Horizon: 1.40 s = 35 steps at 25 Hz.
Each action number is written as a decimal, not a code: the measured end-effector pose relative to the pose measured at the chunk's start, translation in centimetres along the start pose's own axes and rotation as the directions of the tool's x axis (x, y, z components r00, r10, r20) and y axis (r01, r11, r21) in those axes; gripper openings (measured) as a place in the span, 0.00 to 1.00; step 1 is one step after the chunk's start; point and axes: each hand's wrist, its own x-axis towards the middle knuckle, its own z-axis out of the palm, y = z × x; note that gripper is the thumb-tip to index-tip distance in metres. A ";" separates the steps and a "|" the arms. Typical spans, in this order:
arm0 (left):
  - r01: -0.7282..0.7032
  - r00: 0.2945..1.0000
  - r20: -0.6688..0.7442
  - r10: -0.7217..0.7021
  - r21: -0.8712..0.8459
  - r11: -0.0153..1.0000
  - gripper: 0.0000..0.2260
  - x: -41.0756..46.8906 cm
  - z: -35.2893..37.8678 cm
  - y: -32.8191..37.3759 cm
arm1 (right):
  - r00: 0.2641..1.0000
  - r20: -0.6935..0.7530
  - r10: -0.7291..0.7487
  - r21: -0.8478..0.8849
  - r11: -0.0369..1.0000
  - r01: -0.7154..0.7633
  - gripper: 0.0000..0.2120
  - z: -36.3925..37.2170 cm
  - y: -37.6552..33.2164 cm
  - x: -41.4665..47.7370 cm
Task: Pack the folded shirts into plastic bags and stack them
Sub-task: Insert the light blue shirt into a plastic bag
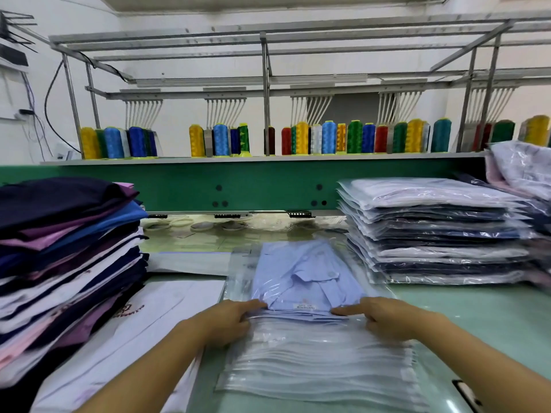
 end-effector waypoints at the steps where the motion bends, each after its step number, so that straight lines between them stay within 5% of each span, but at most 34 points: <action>1: 0.011 0.999 0.030 -0.010 -0.028 1.000 0.26 -0.2 -0.2 0.0 | 0.999 0.034 0.001 0.052 0.999 -0.002 0.35 -0.2 0.0 -0.3; 5: 0.036 0.999 -0.037 -0.040 -0.108 0.994 0.13 -0.7 -0.6 0.7 | 1.000 0.007 0.013 0.362 0.932 -0.015 0.16 -0.3 0.3 -1.0; 9: 0.043 0.994 -0.102 -0.038 0.046 0.998 0.09 0.3 -0.5 1.8 | 0.985 -0.072 0.157 0.398 0.910 -0.116 0.05 0.9 0.8 -0.4; 12: 0.075 0.996 -0.063 -0.066 0.163 0.984 0.07 1.8 -1.0 3.0 | 0.966 -0.046 0.256 0.421 0.882 -0.213 0.08 0.4 0.7 0.7; 15: 0.157 0.983 -0.120 -0.136 0.189 0.969 0.05 4.5 -2.1 3.5 | 0.908 -0.197 0.370 0.386 0.880 -0.275 0.09 -0.6 0.7 3.0; 21: 0.215 0.953 -0.250 -0.171 0.161 0.963 0.17 11.9 -3.3 4.0 | 0.823 -0.388 0.415 0.308 0.900 -0.309 0.23 -1.1 0.9 10.9; 30: 0.139 0.930 -0.349 -0.113 0.052 0.989 0.24 25.4 -1.3 3.5 | 0.879 -0.333 0.340 0.196 0.937 -0.288 0.28 -2.0 1.3 24.3; 35: 0.164 0.958 -0.253 -0.138 0.083 0.983 0.26 28.2 1.8 1.3 | 0.914 -0.239 0.328 0.109 0.944 -0.311 0.28 1.0 2.7 27.5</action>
